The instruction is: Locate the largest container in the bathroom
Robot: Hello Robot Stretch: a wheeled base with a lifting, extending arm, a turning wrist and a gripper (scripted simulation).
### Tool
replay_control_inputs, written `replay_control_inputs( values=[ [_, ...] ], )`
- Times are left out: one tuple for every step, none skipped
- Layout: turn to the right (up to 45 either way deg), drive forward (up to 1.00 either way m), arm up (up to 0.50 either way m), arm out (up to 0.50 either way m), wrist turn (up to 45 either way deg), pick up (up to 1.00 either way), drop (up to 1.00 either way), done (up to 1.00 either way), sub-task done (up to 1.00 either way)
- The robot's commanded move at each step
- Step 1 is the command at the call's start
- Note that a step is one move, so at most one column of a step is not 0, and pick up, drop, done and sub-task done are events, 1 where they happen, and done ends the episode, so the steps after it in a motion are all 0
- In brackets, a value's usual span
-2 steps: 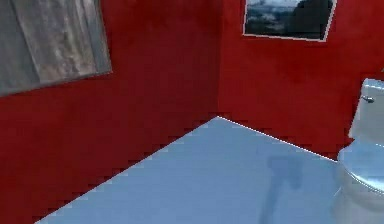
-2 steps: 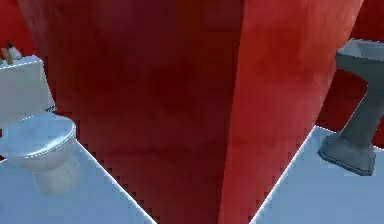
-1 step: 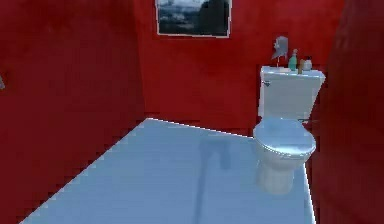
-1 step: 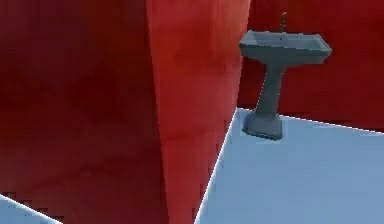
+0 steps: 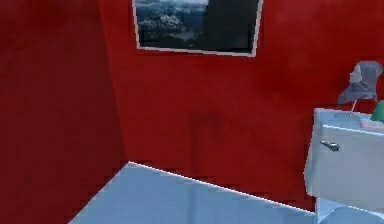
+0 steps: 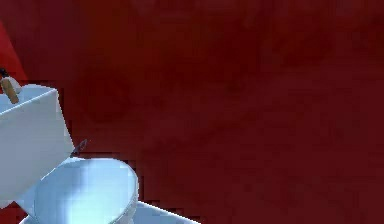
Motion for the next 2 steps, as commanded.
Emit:
replay_control_inputs(
  values=[
    [0.0,0.30,0.00,0.00,0.0,0.00,0.00,0.00,0.00],
    [45.0,0.00,0.00,0.00,0.0,0.00,0.00,0.00,0.00]
  ],
)
